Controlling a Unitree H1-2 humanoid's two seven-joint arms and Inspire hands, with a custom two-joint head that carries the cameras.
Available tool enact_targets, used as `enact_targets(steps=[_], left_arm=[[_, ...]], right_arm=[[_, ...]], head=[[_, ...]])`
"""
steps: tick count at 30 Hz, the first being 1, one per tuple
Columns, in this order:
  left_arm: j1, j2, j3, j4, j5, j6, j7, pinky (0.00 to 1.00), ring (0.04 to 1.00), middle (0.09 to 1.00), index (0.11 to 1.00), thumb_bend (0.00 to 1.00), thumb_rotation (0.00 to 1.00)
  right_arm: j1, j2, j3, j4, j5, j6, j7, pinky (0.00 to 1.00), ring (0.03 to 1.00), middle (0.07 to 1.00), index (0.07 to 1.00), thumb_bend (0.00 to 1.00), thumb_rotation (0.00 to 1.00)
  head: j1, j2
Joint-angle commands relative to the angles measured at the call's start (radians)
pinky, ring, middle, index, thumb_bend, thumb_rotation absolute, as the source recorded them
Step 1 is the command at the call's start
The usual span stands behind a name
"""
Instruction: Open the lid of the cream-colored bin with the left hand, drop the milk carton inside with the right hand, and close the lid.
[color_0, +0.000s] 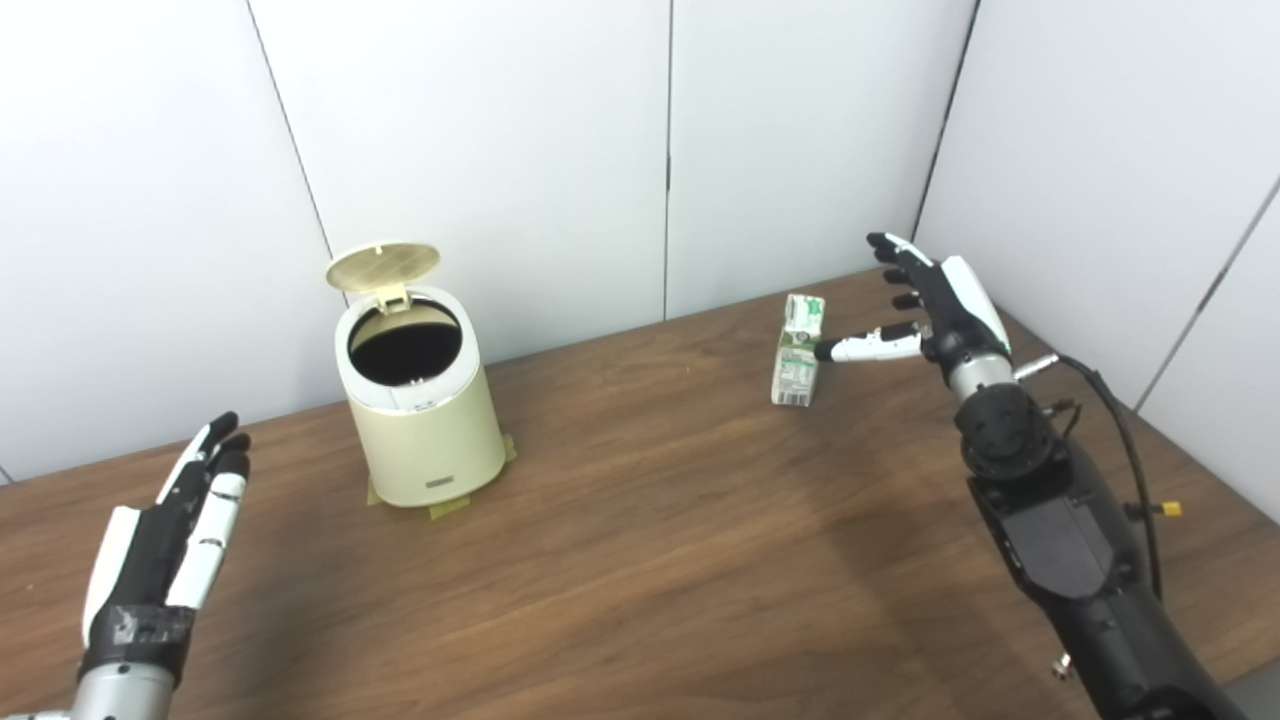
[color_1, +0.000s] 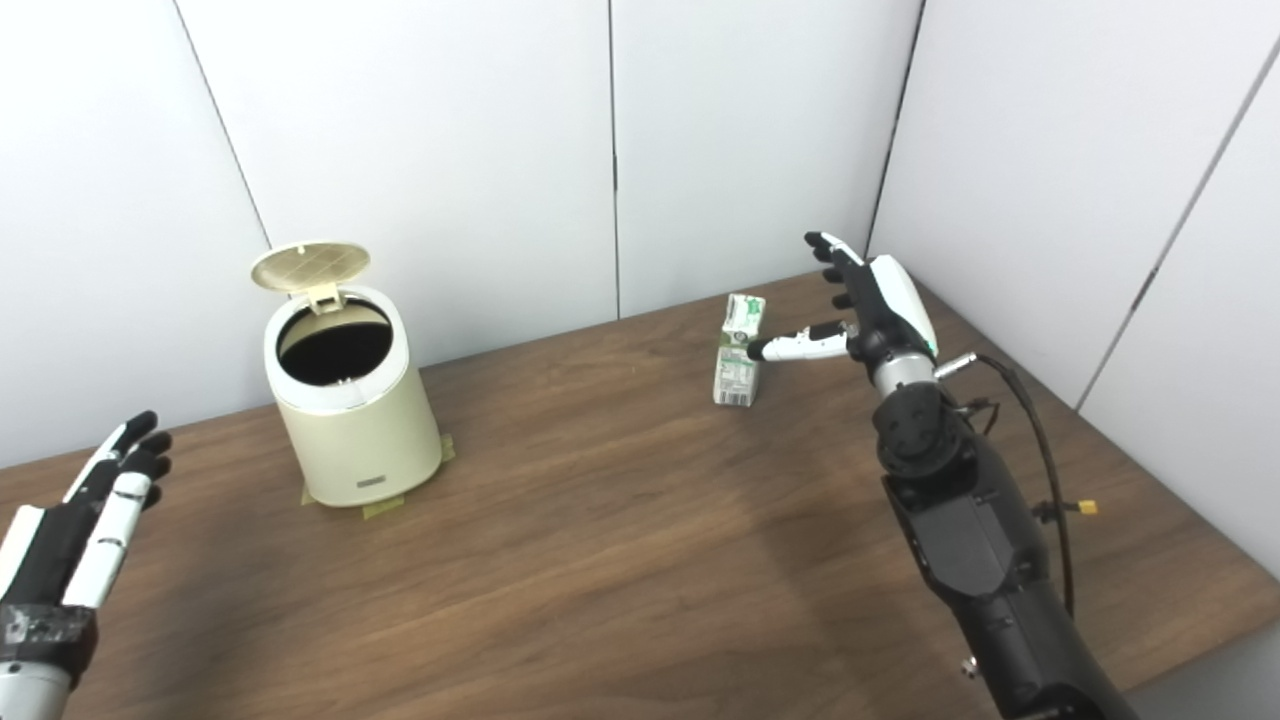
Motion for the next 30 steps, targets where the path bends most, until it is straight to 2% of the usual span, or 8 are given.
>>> enact_targets(steps=[1, 6, 11, 12, 14, 17, 20, 30], left_arm=[[-0.041, 0.015, 0.001, -0.039, 0.023, 0.004, 0.008, 0.96, 0.938, 0.936, 0.965, 0.39, 0.93], [-0.043, 0.023, -0.008, -0.061, 0.073, 0.044, 0.013, 1.0, 0.987, 0.945, 0.932, 0.41, 0.99], [-0.043, 0.023, -0.006, -0.073, 0.076, 0.068, 0.004, 1.0, 1.0, 0.957, 0.926, 0.4, 1.0], [-0.042, 0.023, -0.005, -0.077, 0.072, 0.076, 0.0, 1.0, 1.0, 0.96, 0.924, 0.42, 1.0], [-0.042, 0.022, -0.002, -0.085, 0.062, 0.091, -0.006, 1.0, 1.0, 0.962, 0.918, 0.45, 1.0], [-0.043, 0.021, -0.002, -0.093, 0.057, 0.1, -0.01, 1.0, 1.0, 0.959, 0.913, 0.45, 1.0], [-0.046, 0.023, -0.005, -0.101, 0.06, 0.106, -0.011, 1.0, 0.999, 0.955, 0.909, 0.46, 1.0], [-0.049, 0.029, -0.007, -0.1, 0.06, 0.091, -0.013, 1.0, 0.982, 0.939, 0.89, 0.42, 1.0]], right_arm=[[-0.07, -0.043, 0.022, -0.019, -0.033, -0.016, 0.005, 0.76, 0.868, 0.901, 0.908, 1.0, 0.19], [-0.123, -0.056, 0.078, 0.037, -0.058, 0.014, 0.036, 0.77, 0.878, 0.903, 0.886, 1.0, 0.19], [-0.156, -0.039, 0.093, 0.073, -0.046, 0.054, 0.053, 0.57, 0.833, 0.899, 0.875, 1.0, 0.17], [-0.161, -0.039, 0.096, 0.083, -0.047, 0.055, 0.054, 0.49, 0.756, 0.895, 0.875, 1.0, 0.16], [-0.169, -0.039, 0.108, 0.098, -0.054, 0.059, 0.057, 0.47, 0.738, 0.886, 0.867, 1.0, 0.16], [-0.179, -0.04, 0.123, 0.116, -0.062, 0.069, 0.057, 0.54, 0.754, 0.859, 0.851, 1.0, 0.17], [-0.182, -0.038, 0.129, 0.124, -0.06, 0.067, 0.051, 0.52, 0.737, 0.844, 0.84, 1.0, 0.17], [-0.167, -0.052, 0.16, 0.14, -0.075, 0.023, 0.053, 0.71, 0.799, 0.822, 0.801, 0.99, 0.09]], head=[[-0.001, 0.001], [-0.007, -0.002], [-0.005, -0.003], [-0.005, -0.003], [-0.005, -0.003], [0.0, -0.002], [0.0, -0.002], [0.002, -0.001]])
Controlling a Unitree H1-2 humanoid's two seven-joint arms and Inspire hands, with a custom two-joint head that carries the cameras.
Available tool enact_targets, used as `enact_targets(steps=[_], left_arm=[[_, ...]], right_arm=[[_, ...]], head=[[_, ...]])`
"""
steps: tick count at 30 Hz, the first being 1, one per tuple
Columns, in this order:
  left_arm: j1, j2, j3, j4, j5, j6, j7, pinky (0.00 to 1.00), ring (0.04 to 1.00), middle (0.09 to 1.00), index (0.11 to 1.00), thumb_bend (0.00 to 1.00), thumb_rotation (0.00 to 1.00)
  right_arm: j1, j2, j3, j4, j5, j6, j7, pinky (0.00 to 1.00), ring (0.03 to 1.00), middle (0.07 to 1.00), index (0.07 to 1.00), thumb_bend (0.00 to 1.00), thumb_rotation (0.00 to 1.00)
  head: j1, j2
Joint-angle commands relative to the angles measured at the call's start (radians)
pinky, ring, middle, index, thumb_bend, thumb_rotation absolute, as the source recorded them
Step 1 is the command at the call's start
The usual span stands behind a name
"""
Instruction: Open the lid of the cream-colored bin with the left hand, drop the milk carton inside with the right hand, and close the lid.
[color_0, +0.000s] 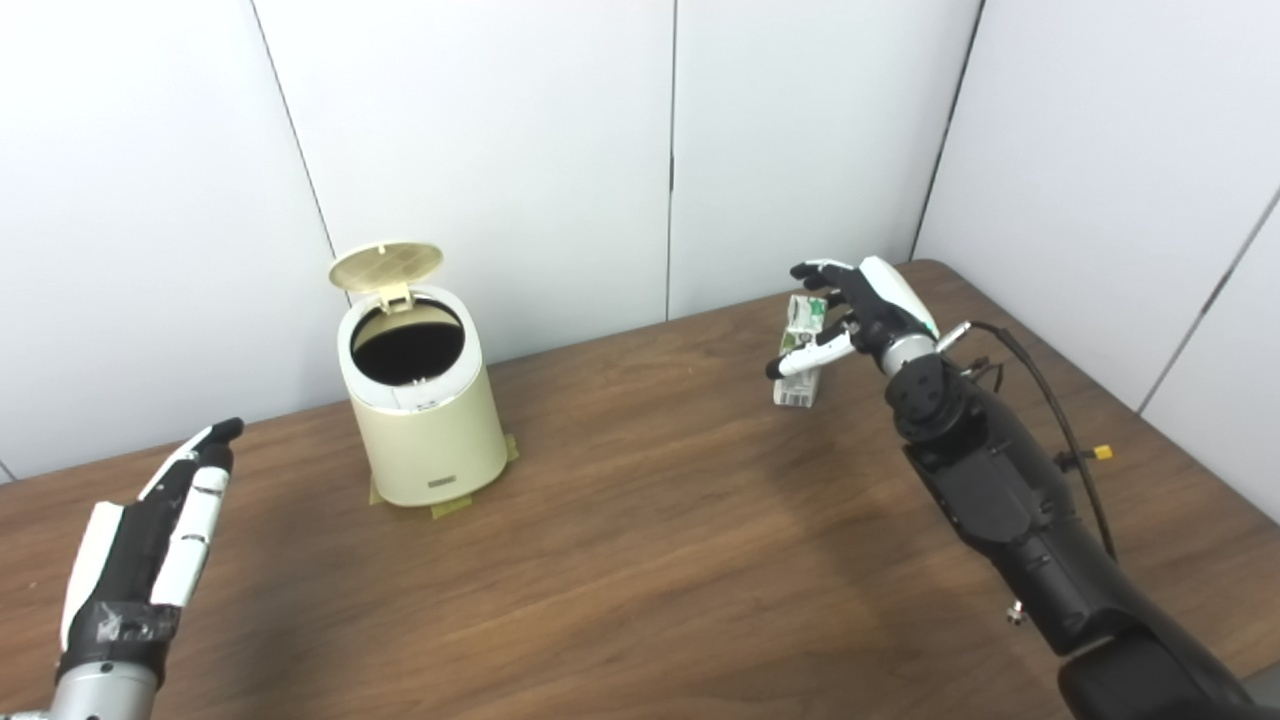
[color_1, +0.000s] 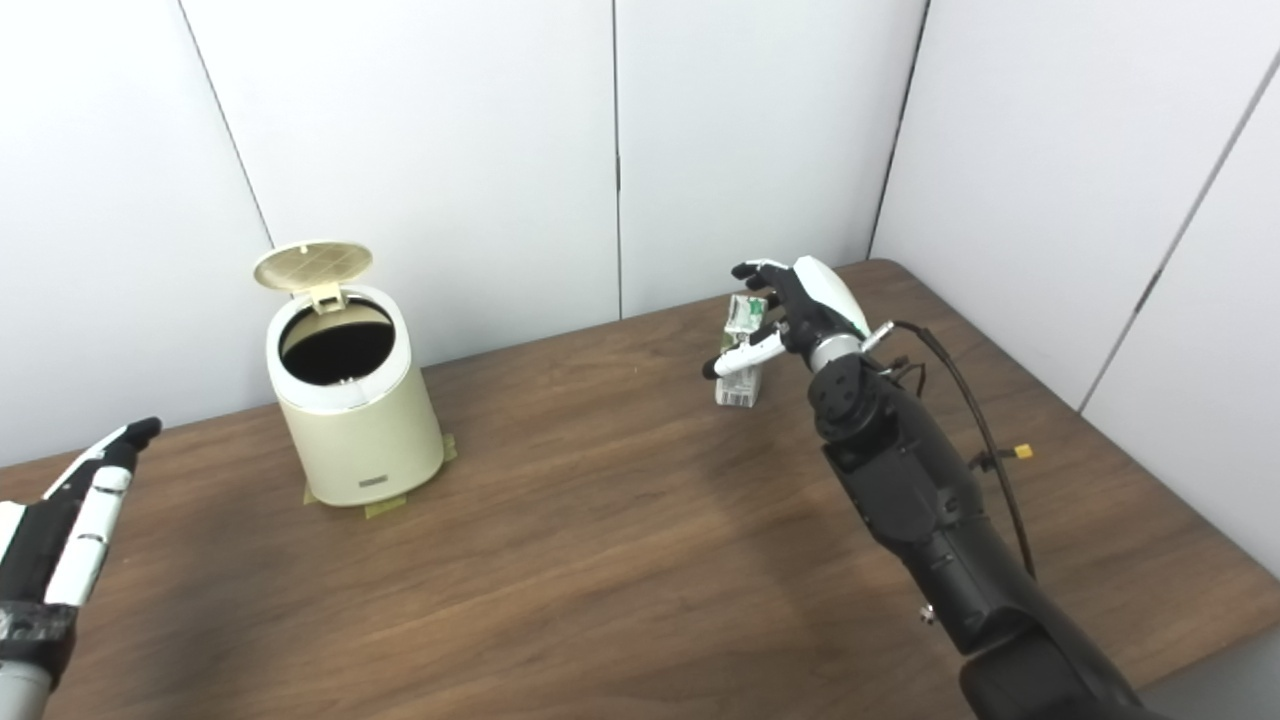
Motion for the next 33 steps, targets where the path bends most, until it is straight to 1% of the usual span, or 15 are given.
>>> enact_targets(steps=[1, 5, 7, 8, 12, 15, 18, 19, 20, 21, 23, 24, 25, 28, 33], left_arm=[[-0.046, 0.016, 0.002, -0.028, 0.001, -0.021, 0.0, 1.0, 0.981, 0.934, 0.886, 0.42, 1.0], [-0.049, 0.015, -0.001, -0.022, -0.003, -0.031, -0.003, 1.0, 0.985, 0.928, 0.874, 0.44, 1.0], [-0.052, 0.015, -0.002, -0.019, -0.004, -0.037, -0.003, 1.0, 0.985, 0.927, 0.874, 0.44, 1.0], [-0.054, 0.014, -0.002, -0.017, -0.008, -0.039, -0.005, 1.0, 0.987, 0.929, 0.875, 0.45, 1.0], [-0.053, 0.023, -0.004, -0.015, -0.025, -0.046, -0.022, 1.0, 0.984, 0.939, 0.896, 0.48, 1.0], [-0.05, 0.028, -0.005, -0.021, -0.028, -0.045, -0.031, 0.98, 0.975, 0.938, 0.902, 0.48, 0.98], [-0.047, 0.031, -0.004, -0.028, -0.029, -0.042, -0.034, 0.96, 0.967, 0.939, 0.902, 0.48, 0.95], [-0.046, 0.032, -0.003, -0.029, -0.03, -0.041, -0.035, 0.96, 0.968, 0.941, 0.902, 0.47, 0.95], [-0.045, 0.033, -0.002, -0.03, -0.03, -0.04, -0.036, 0.96, 0.971, 0.943, 0.904, 0.47, 0.94], [-0.045, 0.034, -0.002, -0.03, -0.031, -0.039, -0.037, 0.97, 0.973, 0.945, 0.905, 0.47, 0.94], [-0.043, 0.036, -0.003, -0.032, -0.03, -0.038, -0.037, 0.97, 0.977, 0.949, 0.911, 0.47, 0.94], [-0.042, 0.037, -0.005, -0.031, -0.029, -0.041, -0.037, 0.97, 0.978, 0.95, 0.915, 0.46, 0.93], [-0.041, 0.038, -0.006, -0.031, -0.029, -0.043, -0.037, 0.97, 0.976, 0.95, 0.916, 0.45, 0.93], [-0.037, 0.04, -0.01, -0.025, -0.035, -0.047, -0.041, 0.99, 0.982, 0.955, 0.913, 0.43, 0.9], [-0.031, 0.043, -0.022, -0.021, -0.032, -0.053, -0.042, 0.99, 0.985, 0.963, 0.919, 0.43, 0.88]], right_arm=[[-0.035, -0.04, -0.008, -0.015, -0.008, -0.05, -0.009, 0.73, 0.805, 0.821, 0.798, 0.99, 0.09], [-0.024, -0.048, -0.008, 0.011, -0.008, -0.081, -0.015, 0.77, 0.812, 0.812, 0.775, 0.99, 0.11], [-0.021, -0.052, -0.004, 0.022, -0.019, -0.082, -0.019, 0.79, 0.808, 0.797, 0.748, 1.0, 0.14], [-0.018, -0.053, -0.003, 0.025, -0.026, -0.085, -0.024, 0.79, 0.793, 0.778, 0.734, 1.0, 0.15], [-0.012, -0.049, 0.003, 0.029, -0.051, -0.103, -0.051, 0.71, 0.716, 0.704, 0.671, 0.99, 0.13], [-0.007, -0.052, 0.015, 0.045, -0.08, -0.149, -0.086, 0.7, 0.706, 0.689, 0.639, 0.96, 0.11], [-0.004, -0.04, 0.009, 0.054, -0.09, -0.165, -0.116, 0.65, 0.654, 0.644, 0.593, 0.91, 0.06], [-0.003, -0.035, 0.005, 0.058, -0.088, -0.173, -0.123, 0.6, 0.619, 0.622, 0.543, 0.72, 0.1], [-0.003, -0.031, 0.002, 0.062, -0.086, -0.18, -0.133, 0.55, 0.576, 0.594, 0.511, 0.6, 0.12], [-0.003, -0.025, -0.001, 0.066, -0.09, -0.18, -0.148, 0.52, 0.537, 0.544, 0.499, 0.57, 0.06], [-0.005, -0.007, -0.009, 0.073, -0.105, -0.176, -0.197, 0.43, 0.436, 0.514, 0.509, 0.53, 0.01], [-0.006, 0.003, -0.014, 0.077, -0.111, -0.173, -0.221, 0.37, 0.406, 0.513, 0.517, 0.52, 0.01], [-0.007, 0.01, -0.017, 0.08, -0.114, -0.171, -0.237, 0.36, 0.399, 0.518, 0.515, 0.52, 0.0], [-0.008, 0.021, -0.021, 0.091, -0.122, -0.176, -0.273, 0.35, 0.396, 0.525, 0.502, 0.52, 0.0], [-0.003, 0.038, -0.041, 0.083, -0.114, -0.175, -0.304, 0.35, 0.391, 0.521, 0.514, 0.51, 0.0]], head=[[-0.001, 0.0], [0.002, -0.001], [0.001, 0.0], [0.001, 0.0], [0.004, 0.0], [0.007, 0.001], [0.007, 0.001], [0.007, 0.001], [0.008, 0.001], [0.008, 0.002], [0.01, 0.0], [0.01, -0.001], [0.01, -0.001], [0.008, -0.002], [0.018, -0.005]])
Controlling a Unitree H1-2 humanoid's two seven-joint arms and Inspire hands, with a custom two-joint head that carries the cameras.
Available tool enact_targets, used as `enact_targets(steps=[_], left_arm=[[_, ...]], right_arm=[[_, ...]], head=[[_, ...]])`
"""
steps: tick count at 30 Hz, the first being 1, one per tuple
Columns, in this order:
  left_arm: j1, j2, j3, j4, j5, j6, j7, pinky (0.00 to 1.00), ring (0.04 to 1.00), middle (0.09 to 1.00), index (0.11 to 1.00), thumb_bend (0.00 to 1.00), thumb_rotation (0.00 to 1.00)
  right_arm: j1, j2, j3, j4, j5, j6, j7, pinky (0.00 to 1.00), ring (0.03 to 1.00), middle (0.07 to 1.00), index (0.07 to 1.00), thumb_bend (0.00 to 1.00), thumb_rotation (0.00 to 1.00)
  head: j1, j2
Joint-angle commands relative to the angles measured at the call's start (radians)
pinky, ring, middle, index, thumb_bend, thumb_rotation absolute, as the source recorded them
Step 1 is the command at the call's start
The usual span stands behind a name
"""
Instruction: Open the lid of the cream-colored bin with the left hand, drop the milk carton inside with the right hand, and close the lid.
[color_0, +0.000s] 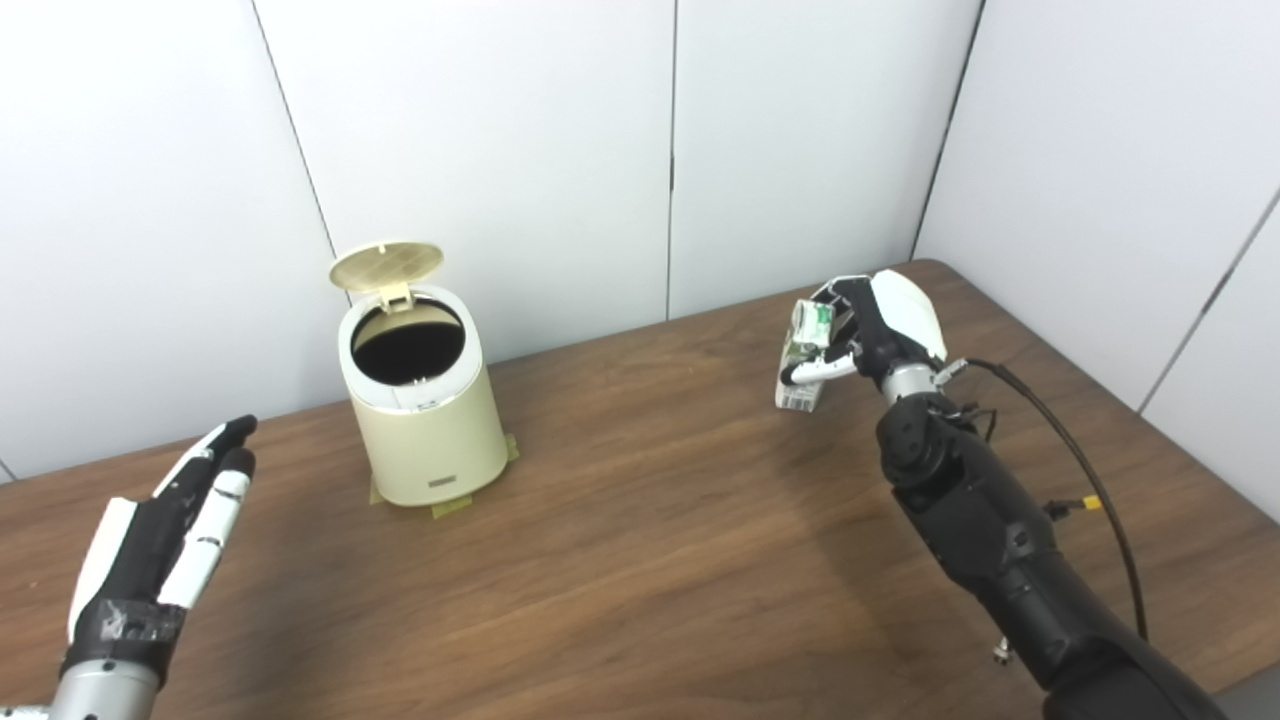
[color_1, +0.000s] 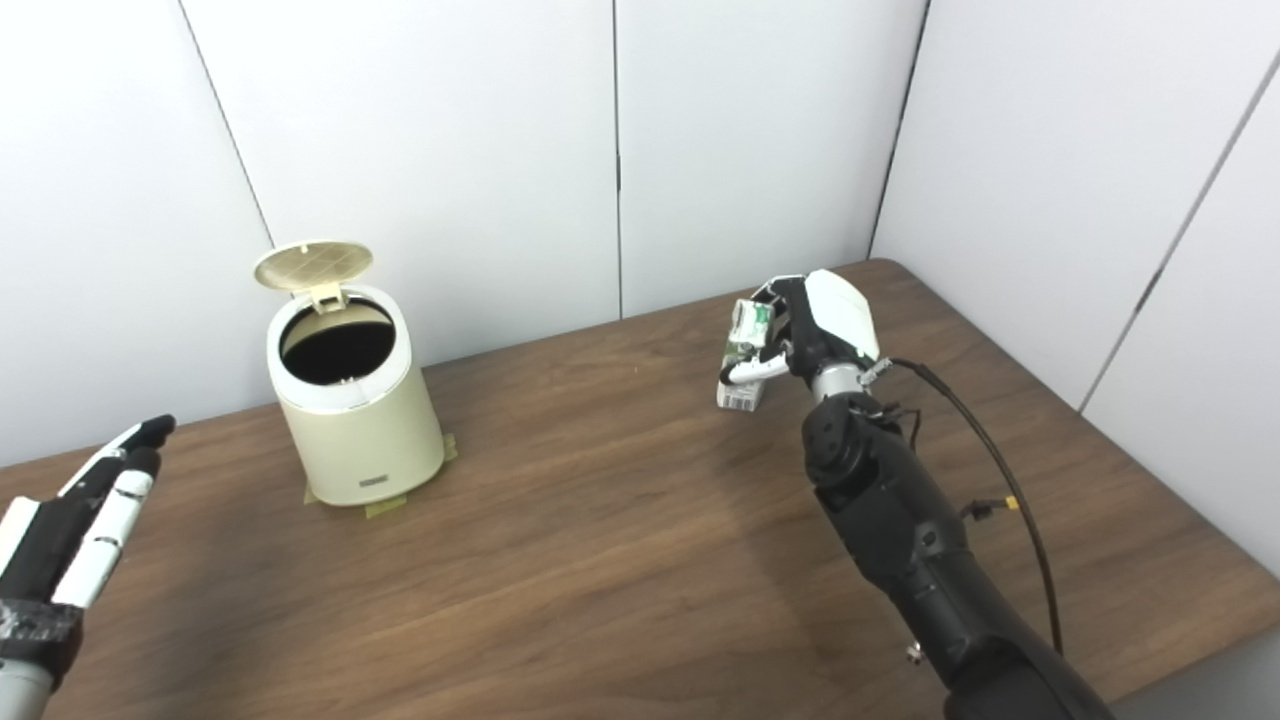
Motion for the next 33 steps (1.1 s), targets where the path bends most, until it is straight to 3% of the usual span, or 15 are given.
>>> enact_targets(steps=[1, 5, 9, 16, 19, 24, 28, 33], left_arm=[[-0.029, 0.015, -0.002, -0.022, 0.002, -0.046, -0.003, 0.98, 0.985, 0.963, 0.92, 0.42, 0.88], [-0.024, 0.018, -0.006, -0.022, 0.005, -0.054, 0.002, 0.98, 0.979, 0.955, 0.916, 0.42, 0.88], [-0.014, 0.015, -0.009, -0.03, 0.005, -0.061, 0.004, 0.96, 0.969, 0.948, 0.914, 0.4, 0.87], [0.005, -0.004, -0.03, -0.015, 0.04, -0.079, 0.028, 0.93, 0.951, 0.948, 0.908, 0.46, 0.86], [0.017, -0.013, -0.045, -0.011, 0.064, -0.086, 0.036, 0.91, 0.943, 0.946, 0.909, 0.49, 0.88], [0.03, -0.038, -0.061, 0.004, 0.094, -0.087, 0.048, 0.92, 0.963, 0.968, 0.925, 0.51, 0.89], [0.037, -0.053, -0.068, 0.014, 0.119, -0.09, 0.059, 0.94, 0.979, 0.978, 0.935, 0.53, 0.93], [0.046, -0.066, -0.077, 0.018, 0.137, -0.1, 0.071, 0.95, 0.984, 0.981, 0.941, 0.52, 0.97]], right_arm=[[-0.038, -0.019, -0.027, -0.043, -0.005, -0.028, -0.043, 0.35, 0.39, 0.521, 0.515, 0.51, 0.0], [-0.015, 0.004, -0.028, -0.179, -0.029, 0.004, -0.036, 0.32, 0.375, 0.507, 0.524, 0.51, 0.0], [0.016, 0.011, 0.012, -0.342, -0.07, -0.069, -0.028, 0.36, 0.384, 0.514, 0.508, 0.52, 0.0], [0.007, 0.073, 0.093, -0.557, -0.151, -0.078, 0.03, 0.37, 0.387, 0.518, 0.492, 0.52, 0.0], [0.006, 0.091, 0.108, -0.591, -0.164, -0.105, 0.047, 0.38, 0.393, 0.522, 0.49, 0.52, 0.0], [-0.017, 0.137, 0.133, -0.629, -0.18, -0.136, 0.085, 0.37, 0.392, 0.521, 0.496, 0.52, 0.0], [-0.052, 0.197, 0.147, -0.604, -0.158, -0.18, 0.084, 0.38, 0.397, 0.519, 0.497, 0.52, 0.0], [-0.107, 0.271, 0.172, -0.572, -0.182, -0.187, 0.087, 0.41, 0.388, 0.506, 0.5, 0.52, 0.0]], head=[[0.002, 0.001], [0.024, 0.002], [0.076, -0.002], [0.187, -0.017], [0.222, -0.02], [0.34, -0.021], [0.382, -0.024], [0.427, -0.03]])
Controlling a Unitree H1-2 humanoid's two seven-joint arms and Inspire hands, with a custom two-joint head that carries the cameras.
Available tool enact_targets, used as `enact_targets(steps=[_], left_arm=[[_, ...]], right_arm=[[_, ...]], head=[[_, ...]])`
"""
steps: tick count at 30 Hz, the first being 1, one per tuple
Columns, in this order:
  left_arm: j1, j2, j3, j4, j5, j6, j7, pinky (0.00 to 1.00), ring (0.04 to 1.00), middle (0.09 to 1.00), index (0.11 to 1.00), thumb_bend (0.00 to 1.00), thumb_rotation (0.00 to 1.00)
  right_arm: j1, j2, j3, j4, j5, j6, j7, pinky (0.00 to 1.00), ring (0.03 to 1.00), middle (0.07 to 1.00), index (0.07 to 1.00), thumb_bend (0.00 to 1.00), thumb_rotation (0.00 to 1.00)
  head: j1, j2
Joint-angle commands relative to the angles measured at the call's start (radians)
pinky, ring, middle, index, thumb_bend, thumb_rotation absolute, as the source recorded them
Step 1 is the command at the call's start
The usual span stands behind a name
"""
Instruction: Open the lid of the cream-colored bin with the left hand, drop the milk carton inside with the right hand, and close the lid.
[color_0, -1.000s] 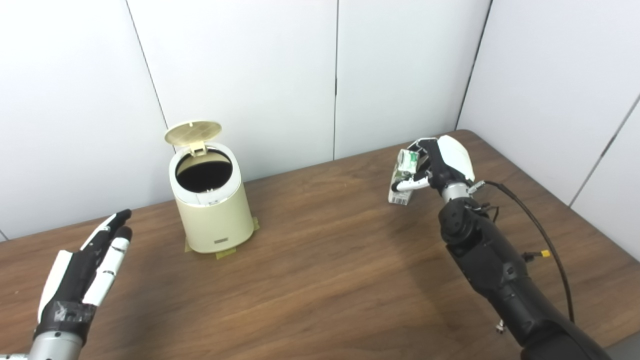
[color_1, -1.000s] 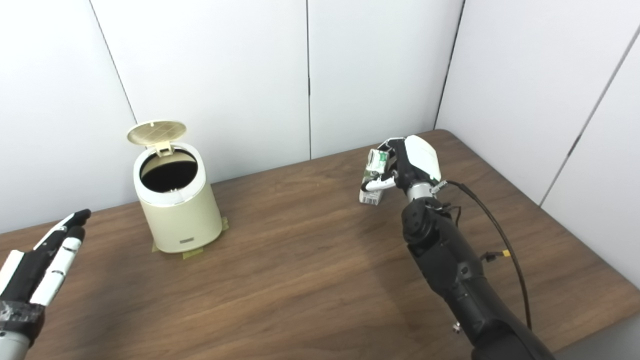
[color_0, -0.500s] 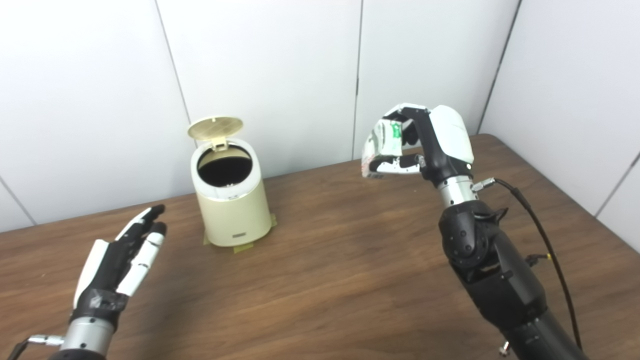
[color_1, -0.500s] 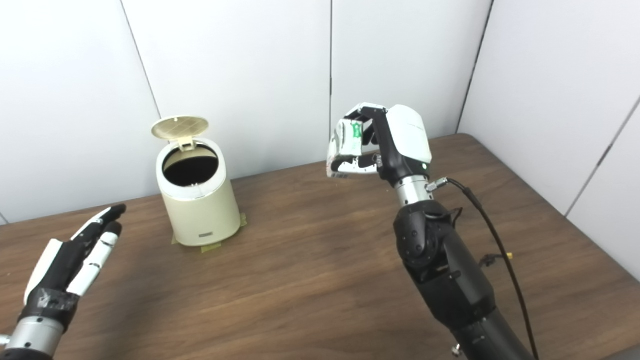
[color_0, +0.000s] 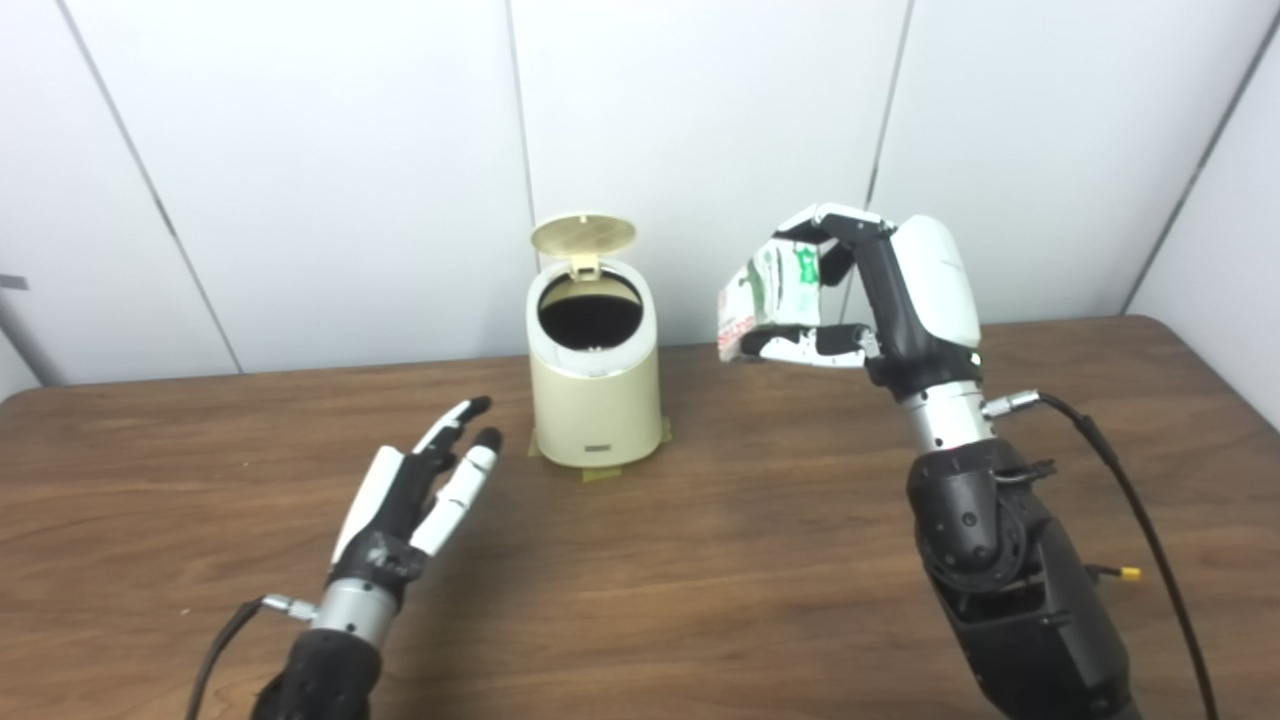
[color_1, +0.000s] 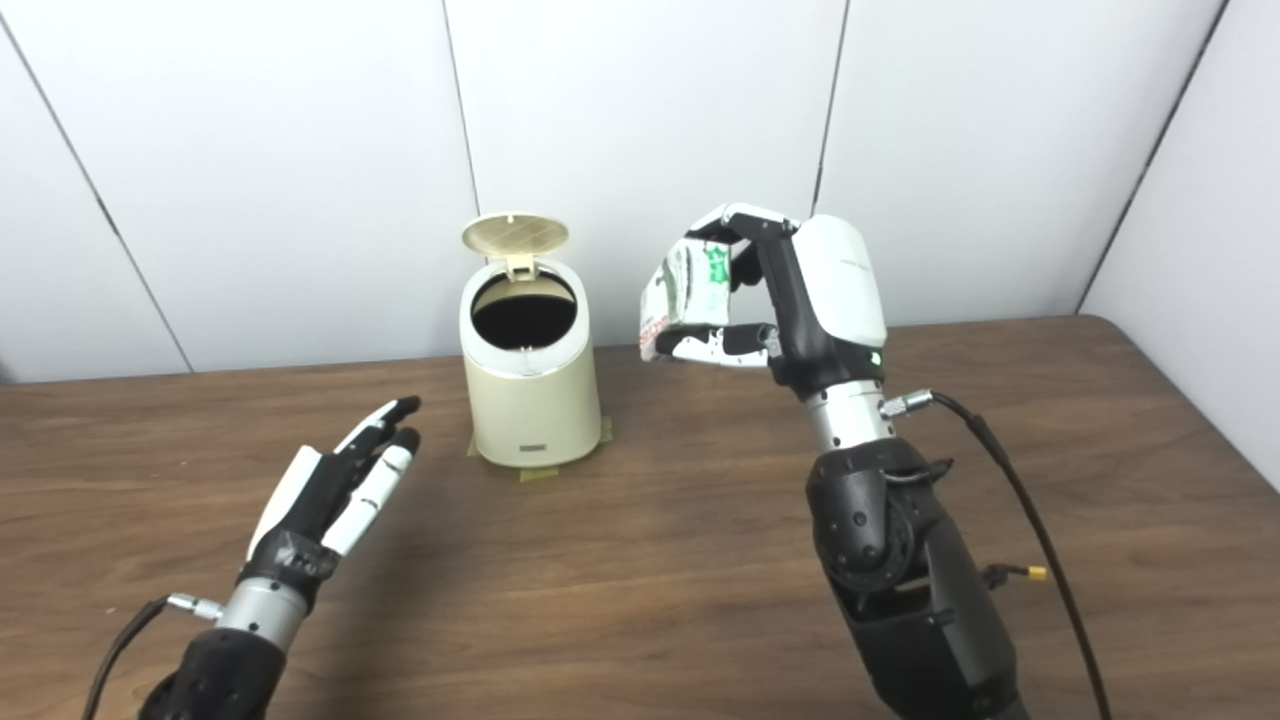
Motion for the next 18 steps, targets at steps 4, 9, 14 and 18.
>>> enact_targets(steps=[4, 9, 14, 18], left_arm=[[-0.018, -0.003, 0.006, -0.009, 0.023, -0.054, 0.033, 0.93, 0.971, 0.974, 0.936, 0.53, 0.97], [-0.009, -0.012, 0.012, -0.007, 0.017, -0.054, 0.033, 0.94, 0.975, 0.976, 0.938, 0.54, 0.96], [-0.005, -0.015, 0.016, -0.009, 0.02, -0.059, 0.036, 0.94, 0.978, 0.98, 0.94, 0.53, 0.97], [-0.001, -0.017, 0.021, -0.023, 0.021, -0.045, 0.032, 0.94, 0.98, 0.98, 0.937, 0.53, 0.96]], right_arm=[[-0.11, 0.038, 0.004, 0.015, -0.012, -0.042, -0.01, 0.33, 0.375, 0.514, 0.502, 0.52, 0.0], [-0.163, 0.079, 0.014, 0.064, -0.012, -0.037, -0.007, 0.33, 0.372, 0.519, 0.498, 0.52, 0.0], [-0.207, 0.088, 0.03, 0.161, -0.02, -0.095, -0.041, 0.33, 0.371, 0.514, 0.502, 0.52, 0.0], [-0.236, 0.109, 0.033, 0.234, -0.013, -0.121, -0.062, 0.34, 0.377, 0.518, 0.501, 0.52, 0.0]], head=[[0.01, -0.003], [0.027, -0.006], [0.033, -0.008], [0.035, -0.007]])
